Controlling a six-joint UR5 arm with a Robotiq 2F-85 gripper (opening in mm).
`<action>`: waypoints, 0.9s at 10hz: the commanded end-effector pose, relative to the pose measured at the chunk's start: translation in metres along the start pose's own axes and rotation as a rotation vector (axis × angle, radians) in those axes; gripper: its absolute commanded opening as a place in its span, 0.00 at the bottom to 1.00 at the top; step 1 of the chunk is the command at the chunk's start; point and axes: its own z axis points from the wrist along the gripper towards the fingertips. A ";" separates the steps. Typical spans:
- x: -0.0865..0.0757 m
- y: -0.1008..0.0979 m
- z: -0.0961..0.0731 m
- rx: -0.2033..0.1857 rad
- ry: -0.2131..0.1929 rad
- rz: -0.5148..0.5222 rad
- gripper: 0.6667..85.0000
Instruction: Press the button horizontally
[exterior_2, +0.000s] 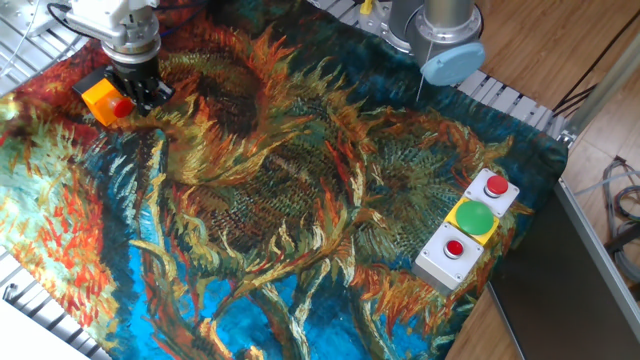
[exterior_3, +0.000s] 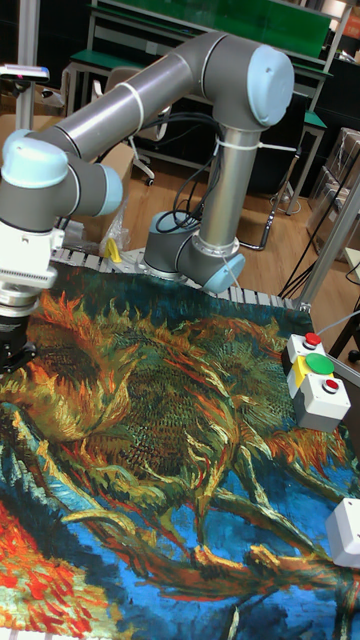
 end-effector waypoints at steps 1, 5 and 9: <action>-0.006 0.010 -0.004 0.012 0.004 -0.014 0.01; -0.010 -0.024 -0.010 0.155 0.006 -0.216 0.01; -0.020 -0.017 -0.009 0.138 -0.025 -0.247 0.01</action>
